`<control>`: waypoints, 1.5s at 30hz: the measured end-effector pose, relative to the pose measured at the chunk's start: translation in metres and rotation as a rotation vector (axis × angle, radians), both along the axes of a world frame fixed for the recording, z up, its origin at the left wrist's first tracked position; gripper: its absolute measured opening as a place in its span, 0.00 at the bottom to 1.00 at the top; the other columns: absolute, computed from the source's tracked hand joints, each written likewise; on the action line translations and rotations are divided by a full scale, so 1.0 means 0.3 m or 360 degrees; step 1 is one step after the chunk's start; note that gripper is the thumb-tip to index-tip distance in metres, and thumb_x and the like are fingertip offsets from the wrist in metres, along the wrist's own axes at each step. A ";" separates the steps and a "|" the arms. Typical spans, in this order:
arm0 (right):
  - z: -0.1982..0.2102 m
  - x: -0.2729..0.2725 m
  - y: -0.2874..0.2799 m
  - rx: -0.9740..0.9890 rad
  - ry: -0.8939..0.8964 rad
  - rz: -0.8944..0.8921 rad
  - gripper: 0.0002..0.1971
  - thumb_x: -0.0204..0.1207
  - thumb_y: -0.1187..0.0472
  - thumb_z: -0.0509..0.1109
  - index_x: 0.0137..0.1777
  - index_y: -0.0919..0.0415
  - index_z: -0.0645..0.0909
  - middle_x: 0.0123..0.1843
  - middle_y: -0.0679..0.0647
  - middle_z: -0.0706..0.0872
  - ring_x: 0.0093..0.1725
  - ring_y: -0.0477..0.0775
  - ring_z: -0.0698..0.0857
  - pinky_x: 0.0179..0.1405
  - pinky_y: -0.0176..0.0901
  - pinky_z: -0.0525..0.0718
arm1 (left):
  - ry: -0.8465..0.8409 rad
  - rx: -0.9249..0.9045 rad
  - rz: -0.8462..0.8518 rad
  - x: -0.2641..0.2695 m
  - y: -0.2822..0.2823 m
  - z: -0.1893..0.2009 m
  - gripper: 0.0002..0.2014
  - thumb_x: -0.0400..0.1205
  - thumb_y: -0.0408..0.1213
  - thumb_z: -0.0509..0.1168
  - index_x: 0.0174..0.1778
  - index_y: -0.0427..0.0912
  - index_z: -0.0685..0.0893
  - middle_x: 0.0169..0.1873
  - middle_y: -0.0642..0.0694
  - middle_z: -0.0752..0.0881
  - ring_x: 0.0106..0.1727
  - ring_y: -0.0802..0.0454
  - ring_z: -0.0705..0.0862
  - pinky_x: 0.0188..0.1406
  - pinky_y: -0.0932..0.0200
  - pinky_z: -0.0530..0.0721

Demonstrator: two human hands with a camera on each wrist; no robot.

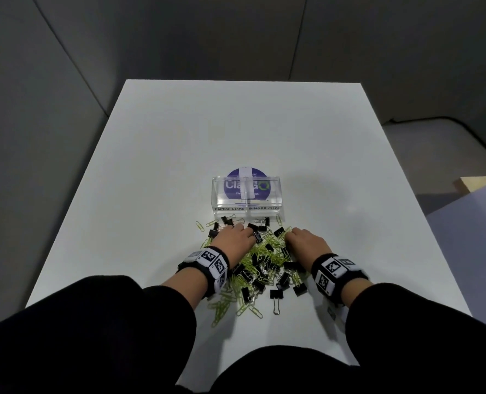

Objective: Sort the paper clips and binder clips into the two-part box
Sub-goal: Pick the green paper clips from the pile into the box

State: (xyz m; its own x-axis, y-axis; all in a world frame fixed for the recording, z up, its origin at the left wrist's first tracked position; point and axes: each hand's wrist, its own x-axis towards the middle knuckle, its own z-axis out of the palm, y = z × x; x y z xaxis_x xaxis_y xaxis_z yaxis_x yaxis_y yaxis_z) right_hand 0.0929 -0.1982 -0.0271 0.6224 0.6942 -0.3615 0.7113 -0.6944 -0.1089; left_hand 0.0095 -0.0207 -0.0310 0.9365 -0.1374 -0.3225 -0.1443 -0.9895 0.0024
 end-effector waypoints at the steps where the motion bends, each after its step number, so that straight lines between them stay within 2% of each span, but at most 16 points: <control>1: 0.001 -0.001 0.004 -0.0010 -0.0005 0.0003 0.11 0.82 0.64 0.59 0.62 0.62 0.73 0.62 0.59 0.79 0.60 0.60 0.78 0.50 0.51 0.80 | 0.0002 -0.0010 -0.0001 0.000 0.001 0.001 0.17 0.81 0.29 0.62 0.66 0.42 0.75 0.63 0.45 0.79 0.60 0.46 0.78 0.59 0.51 0.79; 8: -0.002 0.002 0.003 0.0020 -0.0037 0.0040 0.11 0.81 0.62 0.60 0.61 0.62 0.76 0.59 0.58 0.81 0.57 0.59 0.80 0.49 0.49 0.81 | -0.0054 0.0017 -0.0064 -0.008 0.002 0.006 0.12 0.82 0.33 0.62 0.61 0.41 0.80 0.59 0.44 0.80 0.58 0.46 0.77 0.58 0.49 0.80; 12: 0.041 0.017 -0.006 0.0162 0.0070 -0.0211 0.10 0.83 0.57 0.57 0.58 0.61 0.75 0.53 0.58 0.85 0.51 0.59 0.83 0.50 0.50 0.84 | -0.0055 0.0018 -0.0103 -0.011 0.014 0.005 0.11 0.84 0.37 0.60 0.59 0.40 0.81 0.59 0.44 0.81 0.59 0.46 0.77 0.61 0.50 0.77; 18: 0.098 0.028 -0.015 0.0566 0.0531 -0.0577 0.13 0.84 0.64 0.55 0.65 0.60 0.74 0.46 0.59 0.85 0.44 0.58 0.83 0.45 0.46 0.81 | -0.0077 -0.0467 0.0183 -0.017 0.047 0.064 0.13 0.86 0.42 0.56 0.61 0.43 0.81 0.56 0.47 0.85 0.59 0.49 0.81 0.63 0.54 0.80; 21: 0.095 0.032 0.006 0.0580 0.0601 -0.0626 0.12 0.82 0.69 0.53 0.54 0.63 0.78 0.45 0.56 0.79 0.39 0.52 0.76 0.33 0.37 0.72 | -0.0009 -0.0718 0.0333 -0.024 0.061 0.087 0.14 0.86 0.40 0.56 0.65 0.44 0.79 0.60 0.47 0.83 0.61 0.50 0.81 0.63 0.56 0.80; 24: 0.083 0.024 0.027 0.0587 0.0627 -0.0668 0.09 0.81 0.69 0.52 0.45 0.62 0.73 0.46 0.58 0.79 0.35 0.49 0.73 0.31 0.34 0.68 | 0.0073 -0.0820 0.0400 -0.028 0.061 0.100 0.16 0.86 0.36 0.53 0.68 0.44 0.77 0.63 0.45 0.79 0.62 0.49 0.80 0.64 0.58 0.78; 26: 0.072 0.010 0.043 0.0567 0.0635 -0.0647 0.10 0.83 0.64 0.53 0.46 0.64 0.75 0.47 0.61 0.81 0.41 0.55 0.79 0.36 0.38 0.71 | 0.0117 -0.0846 0.0505 -0.030 0.055 0.101 0.15 0.86 0.33 0.52 0.64 0.41 0.79 0.63 0.45 0.78 0.59 0.49 0.80 0.61 0.58 0.78; 28: 0.061 -0.006 0.066 0.0480 0.0598 -0.0549 0.12 0.83 0.56 0.56 0.51 0.65 0.76 0.49 0.61 0.83 0.47 0.59 0.81 0.42 0.43 0.74 | 0.0166 -0.0865 0.0631 -0.031 0.045 0.098 0.12 0.86 0.33 0.50 0.56 0.38 0.79 0.55 0.44 0.78 0.51 0.50 0.79 0.53 0.59 0.77; 31: 0.049 -0.020 0.107 0.0272 0.0422 -0.0372 0.15 0.81 0.53 0.62 0.62 0.60 0.75 0.61 0.59 0.82 0.56 0.57 0.82 0.54 0.48 0.79 | 0.0178 -0.0863 0.0763 -0.025 0.030 0.079 0.11 0.86 0.40 0.49 0.44 0.40 0.74 0.38 0.47 0.76 0.42 0.49 0.76 0.42 0.57 0.73; 33: 0.037 -0.027 0.129 0.0203 0.0355 -0.0295 0.19 0.80 0.53 0.63 0.68 0.59 0.72 0.67 0.58 0.79 0.63 0.59 0.80 0.61 0.51 0.79 | 0.0194 -0.0818 0.0802 -0.018 0.021 0.070 0.14 0.85 0.48 0.52 0.41 0.41 0.73 0.31 0.50 0.73 0.36 0.50 0.75 0.37 0.57 0.72; 35: 0.022 -0.038 0.145 0.0152 0.0325 -0.0247 0.22 0.79 0.51 0.65 0.69 0.59 0.71 0.68 0.58 0.78 0.65 0.59 0.80 0.62 0.52 0.80 | 0.0292 -0.0661 0.0711 -0.011 0.014 0.069 0.15 0.84 0.49 0.57 0.45 0.40 0.75 0.34 0.48 0.76 0.39 0.48 0.78 0.39 0.55 0.74; 38: 0.004 -0.050 0.143 0.0113 0.0279 -0.0225 0.21 0.77 0.52 0.66 0.67 0.59 0.71 0.65 0.58 0.79 0.62 0.59 0.80 0.61 0.53 0.81 | 0.0387 -0.0557 0.0593 -0.008 0.015 0.063 0.12 0.84 0.40 0.58 0.53 0.33 0.77 0.50 0.37 0.83 0.54 0.40 0.82 0.49 0.52 0.77; 40: -0.001 -0.049 0.126 0.0140 0.0268 -0.0236 0.19 0.77 0.52 0.67 0.64 0.59 0.71 0.63 0.57 0.80 0.59 0.59 0.81 0.58 0.52 0.82 | 0.0373 -0.0646 0.0616 -0.022 0.022 0.061 0.08 0.85 0.37 0.56 0.53 0.35 0.76 0.50 0.37 0.83 0.53 0.40 0.82 0.47 0.54 0.76; 42: -0.005 -0.048 0.106 0.0150 0.0272 -0.0234 0.18 0.77 0.53 0.67 0.64 0.58 0.70 0.62 0.56 0.80 0.58 0.58 0.81 0.56 0.51 0.82 | 0.0372 -0.0752 0.0663 -0.033 0.024 0.064 0.08 0.86 0.35 0.55 0.58 0.38 0.74 0.49 0.38 0.84 0.45 0.45 0.81 0.42 0.58 0.75; 44: -0.008 -0.050 0.097 0.0124 0.0261 -0.0199 0.19 0.78 0.53 0.65 0.65 0.58 0.70 0.62 0.56 0.80 0.58 0.58 0.81 0.56 0.51 0.82 | 0.0433 -0.0801 0.0671 -0.030 0.020 0.066 0.16 0.86 0.32 0.53 0.70 0.42 0.70 0.54 0.39 0.85 0.43 0.47 0.81 0.39 0.60 0.77; 45: -0.008 -0.052 0.097 0.0115 0.0248 -0.0182 0.19 0.78 0.53 0.65 0.66 0.58 0.69 0.62 0.57 0.80 0.59 0.58 0.81 0.56 0.51 0.82 | 0.0455 -0.0796 0.0660 -0.026 0.017 0.067 0.20 0.85 0.29 0.53 0.74 0.44 0.68 0.57 0.39 0.84 0.47 0.46 0.83 0.43 0.59 0.79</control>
State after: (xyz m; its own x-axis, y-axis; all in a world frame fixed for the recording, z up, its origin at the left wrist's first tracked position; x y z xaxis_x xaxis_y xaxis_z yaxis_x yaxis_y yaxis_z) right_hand 0.0773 -0.1691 -0.0296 0.6392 0.6499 -0.4111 0.5990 -0.7560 -0.2638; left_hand 0.0017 -0.0156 -0.0110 0.8319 0.0163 -0.5547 0.3182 -0.8330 0.4526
